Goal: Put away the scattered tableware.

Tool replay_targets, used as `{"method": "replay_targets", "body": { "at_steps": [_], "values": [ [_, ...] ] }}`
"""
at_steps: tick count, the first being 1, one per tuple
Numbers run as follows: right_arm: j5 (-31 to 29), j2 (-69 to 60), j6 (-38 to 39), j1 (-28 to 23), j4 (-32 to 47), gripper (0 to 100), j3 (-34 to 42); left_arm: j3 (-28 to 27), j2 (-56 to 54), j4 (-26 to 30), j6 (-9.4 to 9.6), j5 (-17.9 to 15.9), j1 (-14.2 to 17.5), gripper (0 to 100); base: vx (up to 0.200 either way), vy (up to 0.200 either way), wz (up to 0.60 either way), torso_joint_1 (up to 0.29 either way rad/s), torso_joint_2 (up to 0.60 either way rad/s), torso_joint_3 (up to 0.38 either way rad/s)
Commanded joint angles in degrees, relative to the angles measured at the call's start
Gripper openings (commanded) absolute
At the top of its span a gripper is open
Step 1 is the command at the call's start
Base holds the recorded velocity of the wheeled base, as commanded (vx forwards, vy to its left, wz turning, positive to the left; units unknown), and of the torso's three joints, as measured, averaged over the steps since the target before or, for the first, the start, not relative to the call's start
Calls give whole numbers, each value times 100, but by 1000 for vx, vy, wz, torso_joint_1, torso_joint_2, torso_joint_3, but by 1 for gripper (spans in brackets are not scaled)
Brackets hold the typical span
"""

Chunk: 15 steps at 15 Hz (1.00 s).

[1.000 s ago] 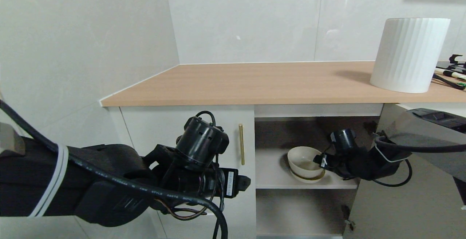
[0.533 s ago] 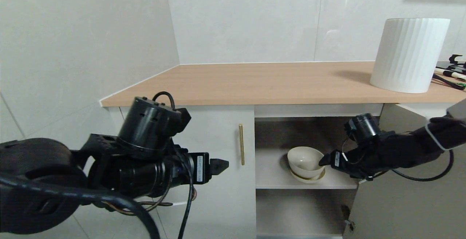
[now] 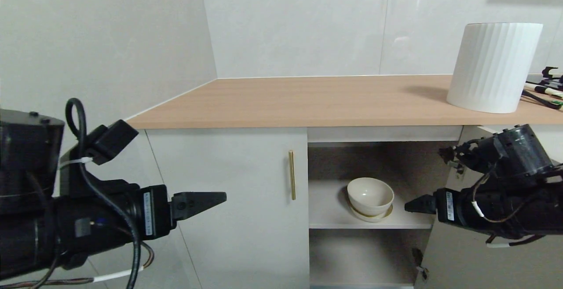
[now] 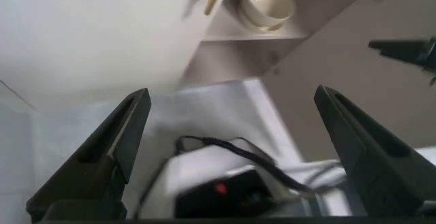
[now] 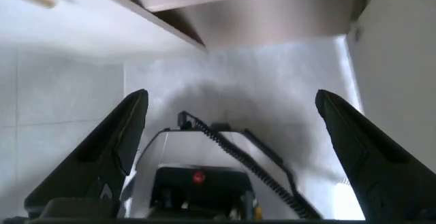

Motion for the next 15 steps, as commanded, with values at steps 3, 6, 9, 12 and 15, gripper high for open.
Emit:
{"method": "replay_targets", "body": {
  "at_steps": [3, 6, 9, 12, 15],
  "values": [
    [-303, -914, -13, 669, 56, 100, 377, 73, -325, -20, -27, -121, 179, 100, 0, 0, 0, 0, 0, 0],
    [-364, -914, 5, 845, 83, 100, 386, 100, -263, -11, -36, -130, 161, 100, 0, 0, 0, 0, 0, 0],
    [-619, -949, 14, 854, 65, 100, 438, 117, -254, -11, -27, -121, 161, 100, -200, 0, 0, 1, 2, 2],
    [-610, -941, 14, 854, 65, 100, 509, 135, -219, -11, -27, -130, 117, 100, -200, 0, 0, -1, 1, 7],
    [-610, -923, 14, 871, 56, 100, 544, 135, -228, 6, -18, -130, 47, 100, -200, 0, 0, -1, 5, 4]
  ]
}}
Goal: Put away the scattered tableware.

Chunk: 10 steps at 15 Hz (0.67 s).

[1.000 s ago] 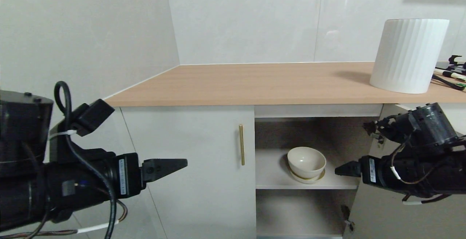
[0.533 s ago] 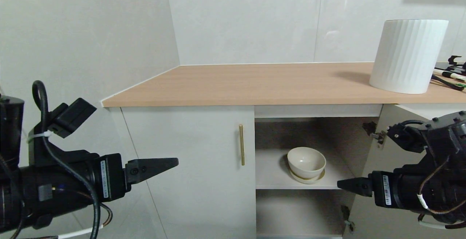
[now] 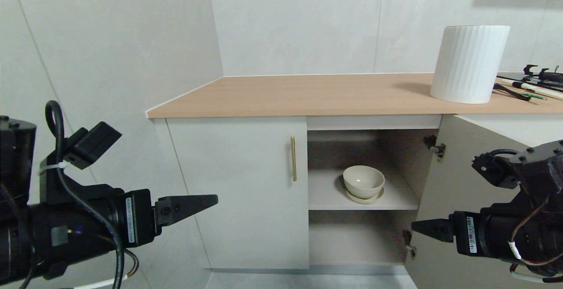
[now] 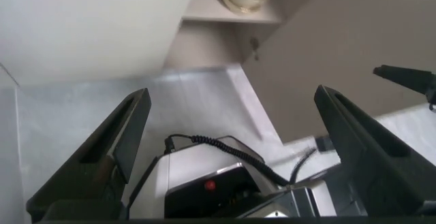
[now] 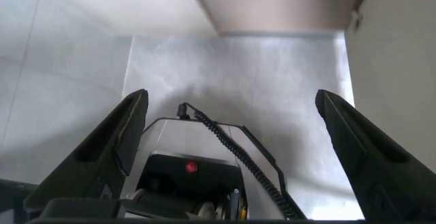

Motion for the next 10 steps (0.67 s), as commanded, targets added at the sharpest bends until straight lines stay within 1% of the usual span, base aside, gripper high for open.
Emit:
{"method": "replay_targets", "body": {
  "at_steps": [1, 8, 10],
  "values": [
    [0, 23, -6, 8, 8, 100, 12, 8, 36, 9, -1, -2, -45, 100, -200, 0, 0, 2, 2, 7],
    [36, 93, 3, 8, 8, 100, 74, 26, 71, 9, 25, 7, -62, 100, -200, 0, 0, 4, 1, 2],
    [36, 84, 3, 8, 8, 100, 83, 26, 62, 9, 25, 7, -53, 100, 0, 0, 0, 0, 0, 0]
  ]
}}
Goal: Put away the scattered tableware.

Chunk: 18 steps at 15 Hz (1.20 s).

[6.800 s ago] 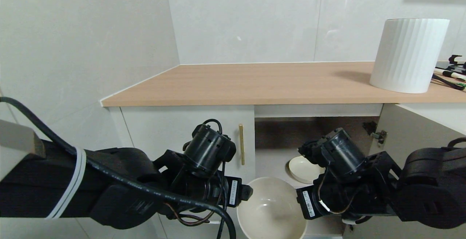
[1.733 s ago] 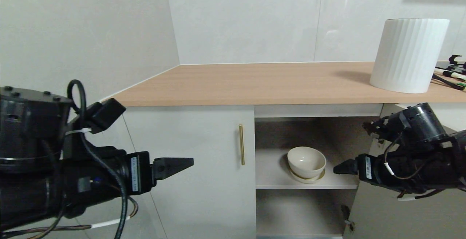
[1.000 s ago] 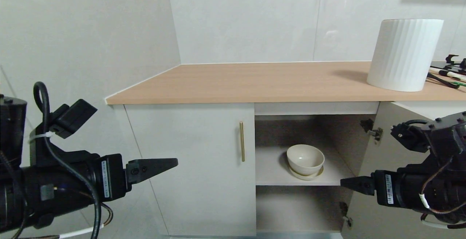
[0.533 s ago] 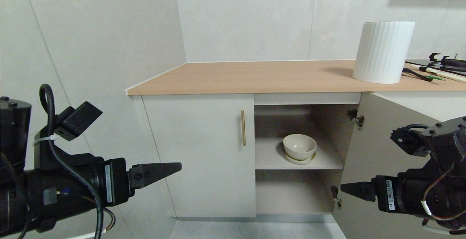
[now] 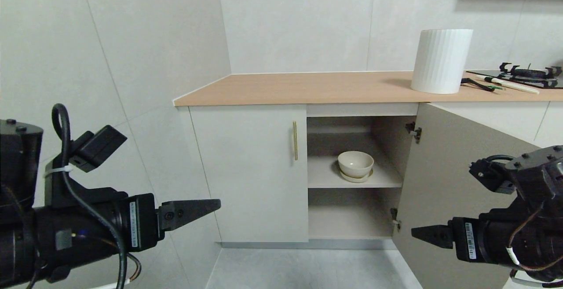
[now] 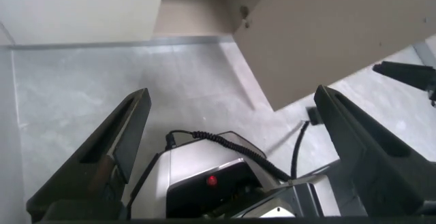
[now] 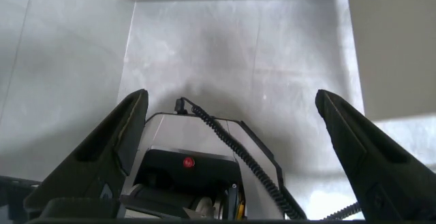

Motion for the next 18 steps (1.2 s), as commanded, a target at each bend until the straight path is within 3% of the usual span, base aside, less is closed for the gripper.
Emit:
{"method": "replay_targets", "body": {
  "at_steps": [1, 10, 18],
  "values": [
    [-10, 8, 0, 0, -4, 100, 15, -2, 8, -1, -5, 2, 4, 100, 0, 0, 0, 0, 0, 0],
    [-62, -484, -17, 0, 13, 100, 129, 24, 26, -1, 3, 20, -5, 100, 0, 0, 0, 0, 0, 0],
    [-62, -388, -70, -185, 259, 100, 103, 24, 79, -1, 83, 64, 4, 100, 0, -200, 0, 4, 1, 3]
  ]
}}
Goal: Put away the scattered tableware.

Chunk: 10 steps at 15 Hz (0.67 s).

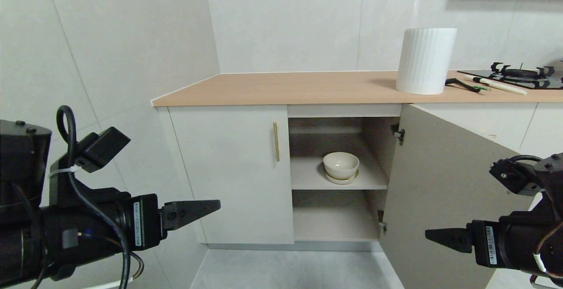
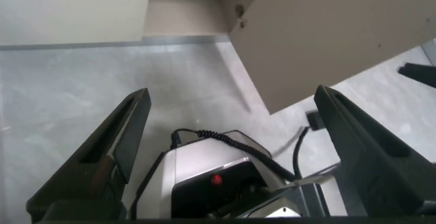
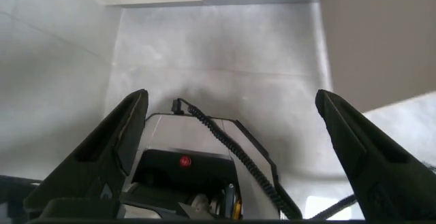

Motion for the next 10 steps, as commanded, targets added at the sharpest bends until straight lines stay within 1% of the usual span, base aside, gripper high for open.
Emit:
{"method": "replay_targets", "body": {
  "at_steps": [1, 3, 4, 6, 7, 10],
  "values": [
    [-1, 96, -8, -113, 20, 100, 3, 9, 15, 1, 0, -2, -5, 100, 0, -200, 0, 2, 2, 2],
    [-1, 201, -157, -210, 644, 100, -155, 9, 15, 1, 0, -2, -5, 100, 0, -200, 0, 5, 0, 5],
    [7, 201, -192, -236, 828, 100, -234, 9, 15, 1, 0, -2, -13, 100, 0, -200, 0, 2, 12, 2],
    [16, 87, -245, -254, 1716, 100, -586, 9, 6, 1, 0, -11, -5, 100, 0, 0, 0, 0, 0, 0],
    [-1, 61, -272, -385, 1874, 100, -647, 18, 6, 1, 0, -11, -5, 100, 0, 0, 0, 0, 0, 0],
    [-107, 131, -746, -1220, 2015, 100, -744, 18, -2, 1, 0, -11, -5, 100, 0, 0, 0, 0, 0, 0]
  ]
}}
